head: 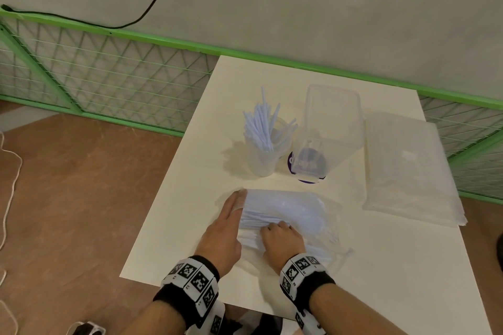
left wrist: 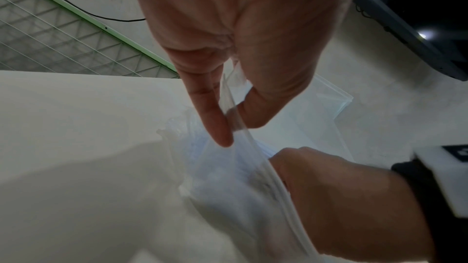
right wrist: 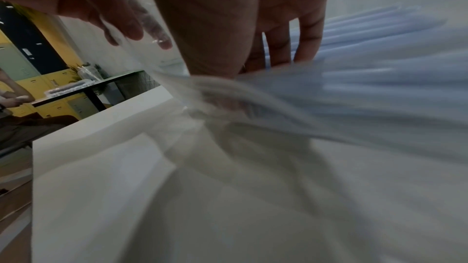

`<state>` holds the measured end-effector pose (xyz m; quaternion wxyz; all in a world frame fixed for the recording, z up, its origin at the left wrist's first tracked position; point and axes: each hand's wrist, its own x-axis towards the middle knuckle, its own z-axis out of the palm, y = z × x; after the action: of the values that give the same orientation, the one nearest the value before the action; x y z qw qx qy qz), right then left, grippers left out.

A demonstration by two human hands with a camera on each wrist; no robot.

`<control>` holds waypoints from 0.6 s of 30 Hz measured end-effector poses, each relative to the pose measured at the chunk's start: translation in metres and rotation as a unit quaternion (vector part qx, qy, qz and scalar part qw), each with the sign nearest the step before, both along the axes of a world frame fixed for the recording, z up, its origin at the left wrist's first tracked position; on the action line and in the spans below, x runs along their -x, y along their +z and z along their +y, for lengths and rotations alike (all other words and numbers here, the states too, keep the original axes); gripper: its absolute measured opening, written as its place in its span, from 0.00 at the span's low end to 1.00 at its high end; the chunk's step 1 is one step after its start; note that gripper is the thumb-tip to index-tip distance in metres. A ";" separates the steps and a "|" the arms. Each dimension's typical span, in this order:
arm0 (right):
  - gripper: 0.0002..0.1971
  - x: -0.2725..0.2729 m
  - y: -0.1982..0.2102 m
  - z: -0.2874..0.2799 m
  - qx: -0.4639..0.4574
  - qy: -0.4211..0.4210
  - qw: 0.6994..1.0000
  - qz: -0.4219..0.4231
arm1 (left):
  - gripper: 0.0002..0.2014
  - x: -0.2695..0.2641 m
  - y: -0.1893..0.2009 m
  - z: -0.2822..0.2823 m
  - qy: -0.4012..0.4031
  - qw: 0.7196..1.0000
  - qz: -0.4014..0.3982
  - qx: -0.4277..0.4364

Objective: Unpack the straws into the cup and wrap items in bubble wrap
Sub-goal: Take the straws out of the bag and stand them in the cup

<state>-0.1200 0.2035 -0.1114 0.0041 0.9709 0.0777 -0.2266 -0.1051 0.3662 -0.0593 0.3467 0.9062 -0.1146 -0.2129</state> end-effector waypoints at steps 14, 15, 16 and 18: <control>0.13 0.008 0.022 -0.026 -0.180 -0.066 0.980 0.044 | 0.50 -0.004 0.001 0.003 0.000 1.000 -0.008 -0.005; 0.09 0.009 0.026 -0.031 -0.207 -0.078 0.975 0.026 | 0.50 -0.005 0.000 0.002 -0.002 1.000 -0.011 -0.007; 0.08 0.010 0.029 -0.035 -0.244 -0.088 0.966 0.000 | 0.50 -0.005 0.000 0.003 -0.002 1.000 -0.013 -0.008; 0.20 0.015 0.037 -0.037 -0.319 -0.127 0.937 -0.065 | 0.50 -0.005 0.000 0.003 0.000 1.000 -0.013 -0.003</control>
<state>-0.1347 0.1662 -0.0749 -0.3295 0.9357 0.0216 -0.1246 -0.0998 0.3697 -0.0594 0.3420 0.9101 -0.1187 -0.2014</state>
